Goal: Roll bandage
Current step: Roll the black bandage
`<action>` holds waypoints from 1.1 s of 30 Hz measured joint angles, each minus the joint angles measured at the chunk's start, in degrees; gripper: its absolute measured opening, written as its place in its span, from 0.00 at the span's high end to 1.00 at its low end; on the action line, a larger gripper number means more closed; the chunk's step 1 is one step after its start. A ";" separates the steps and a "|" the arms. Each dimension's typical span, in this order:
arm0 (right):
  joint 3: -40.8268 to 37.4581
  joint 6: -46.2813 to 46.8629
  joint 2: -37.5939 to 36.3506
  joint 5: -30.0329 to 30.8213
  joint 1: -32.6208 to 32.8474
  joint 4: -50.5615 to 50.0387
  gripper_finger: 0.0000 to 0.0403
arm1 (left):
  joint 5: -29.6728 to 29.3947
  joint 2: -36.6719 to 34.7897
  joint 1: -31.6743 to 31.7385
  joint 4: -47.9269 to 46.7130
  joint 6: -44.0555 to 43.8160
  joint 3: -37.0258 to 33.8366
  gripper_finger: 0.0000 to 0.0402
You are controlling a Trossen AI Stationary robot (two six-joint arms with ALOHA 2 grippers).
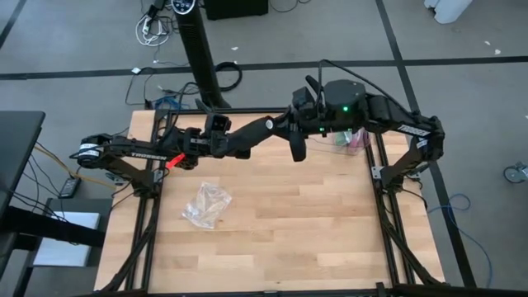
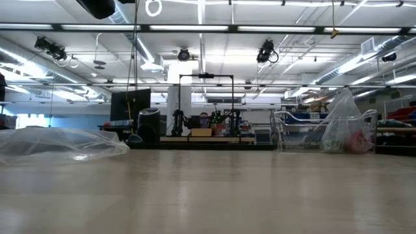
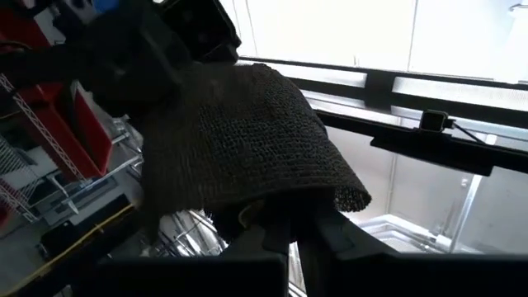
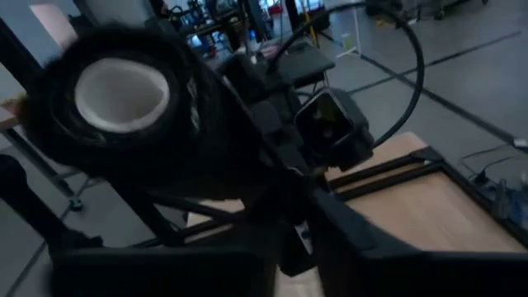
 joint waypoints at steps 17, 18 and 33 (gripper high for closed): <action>0.00 1.93 -2.80 -2.04 1.33 -0.01 0.99 | -8.87 0.04 1.38 -1.80 15.29 0.00 0.97; 0.00 1.98 -2.80 -2.05 1.32 0.28 0.99 | -9.34 0.04 1.38 -3.04 16.35 0.00 0.97; -0.07 3.05 -2.80 -2.65 0.70 3.32 0.89 | -12.64 -0.13 1.33 -10.75 22.55 0.13 0.97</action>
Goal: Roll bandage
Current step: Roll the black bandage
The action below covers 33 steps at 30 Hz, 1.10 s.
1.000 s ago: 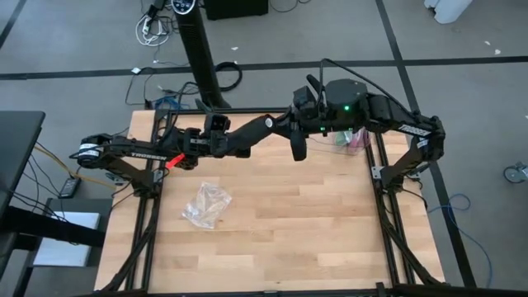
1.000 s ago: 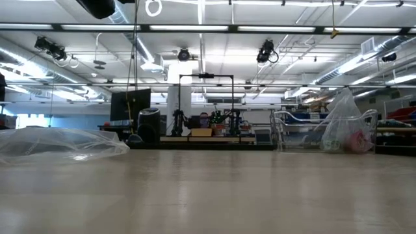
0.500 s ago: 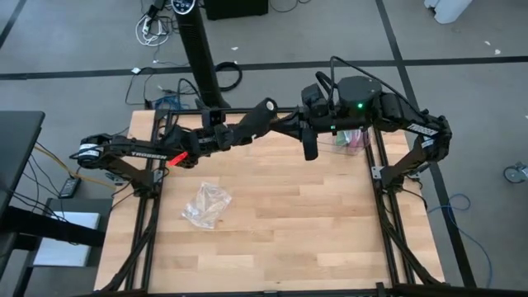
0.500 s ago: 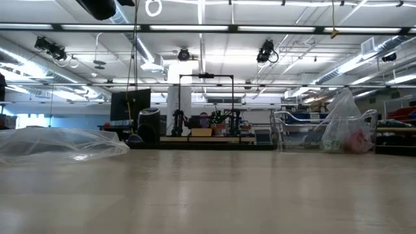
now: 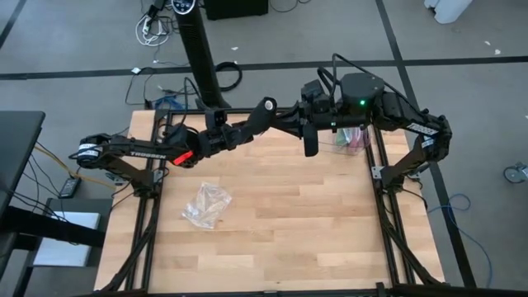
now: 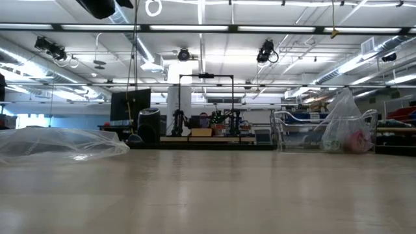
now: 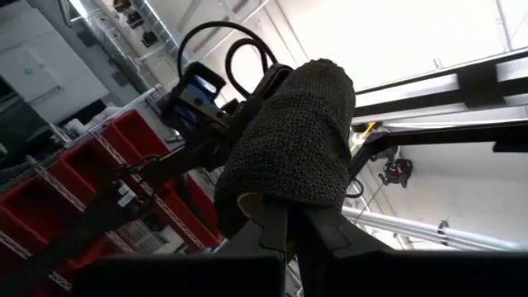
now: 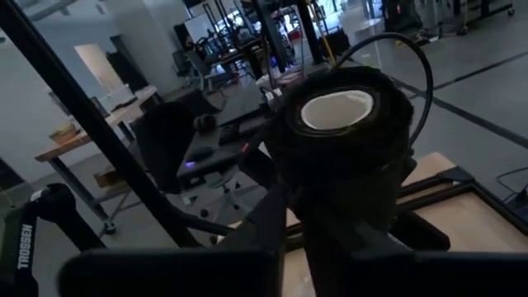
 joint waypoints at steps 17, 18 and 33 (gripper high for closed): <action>0.07 5.15 0.79 0.60 0.05 0.09 0.60 | 1.11 0.04 0.09 -6.02 3.13 -0.09 0.97; 0.07 5.81 0.79 0.74 0.05 -0.38 0.60 | 1.43 0.04 0.07 -6.72 3.13 -0.09 0.97; -1.44 13.67 0.14 1.77 0.33 -14.79 0.57 | 4.01 0.31 0.11 -15.27 1.03 -0.37 0.97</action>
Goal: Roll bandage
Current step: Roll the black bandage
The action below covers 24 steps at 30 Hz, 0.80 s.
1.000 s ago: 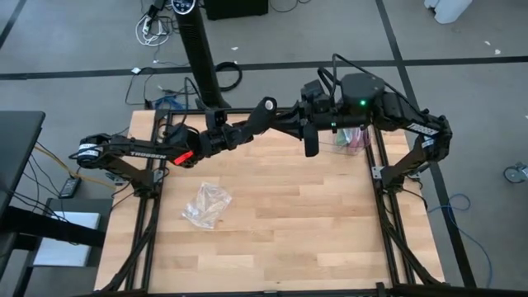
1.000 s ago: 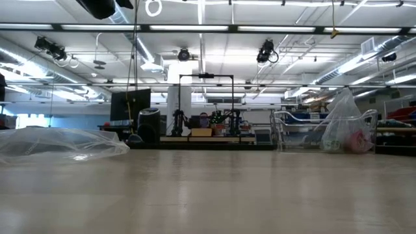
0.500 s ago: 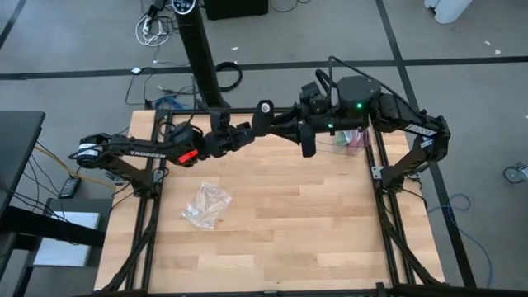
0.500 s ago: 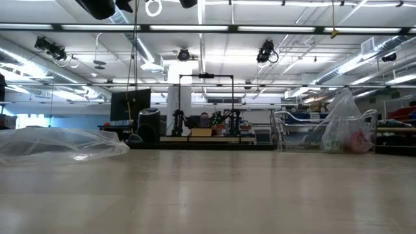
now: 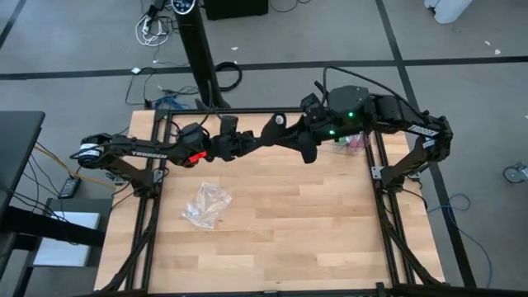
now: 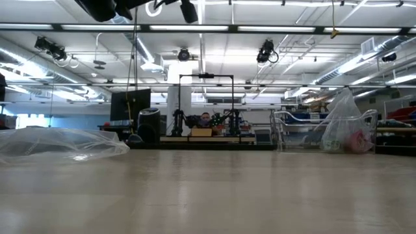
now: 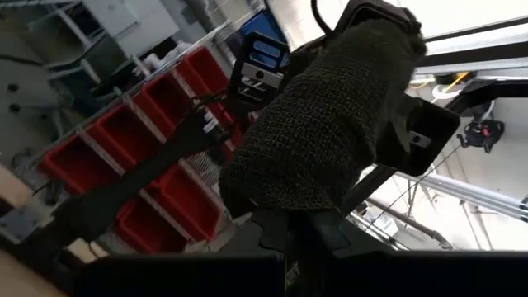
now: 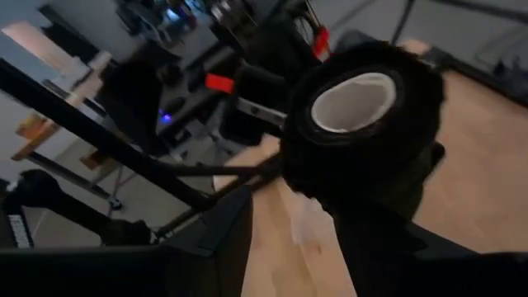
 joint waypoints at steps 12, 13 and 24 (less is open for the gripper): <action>-0.31 4.03 -4.05 0.33 0.83 -9.78 0.49 | 1.70 -0.03 -0.66 -2.09 -3.05 0.11 0.97; -0.31 4.30 -4.38 0.33 1.02 -10.33 0.49 | 1.75 -0.07 -0.90 -2.40 -3.14 0.12 0.97; -0.26 4.51 -7.59 0.32 2.56 -11.47 0.48 | 4.20 -0.15 -3.22 -18.11 -4.15 0.17 0.97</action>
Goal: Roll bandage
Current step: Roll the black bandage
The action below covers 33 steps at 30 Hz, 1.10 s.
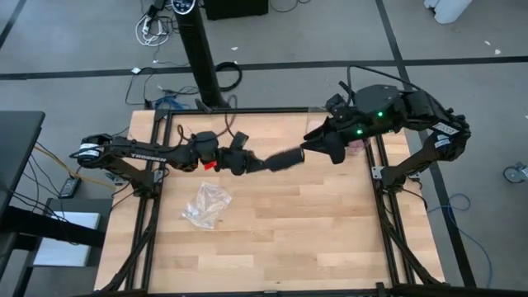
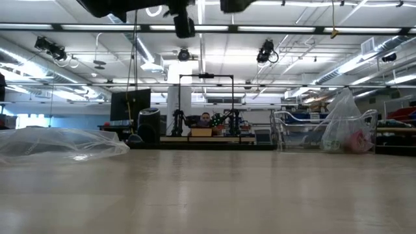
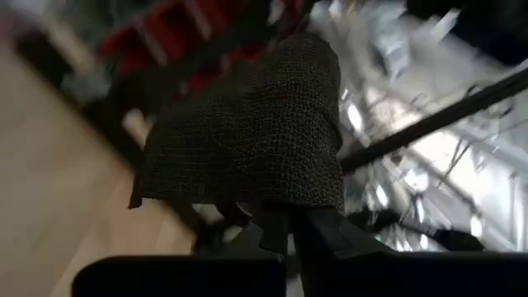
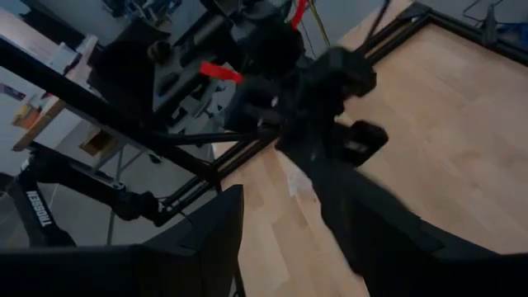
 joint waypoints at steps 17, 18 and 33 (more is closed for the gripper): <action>0.00 0.19 -0.05 -0.62 0.00 -2.48 0.51 | 10.08 0.00 -5.12 0.35 -23.04 -17.16 0.97; 0.00 0.17 -0.04 -0.62 -0.05 -2.56 0.51 | 9.97 0.00 -5.29 0.37 -23.64 -18.59 0.97; 0.04 -0.85 -0.03 0.04 -1.22 -2.47 0.51 | 1.26 5.18 -5.35 -2.97 -13.56 -27.06 0.97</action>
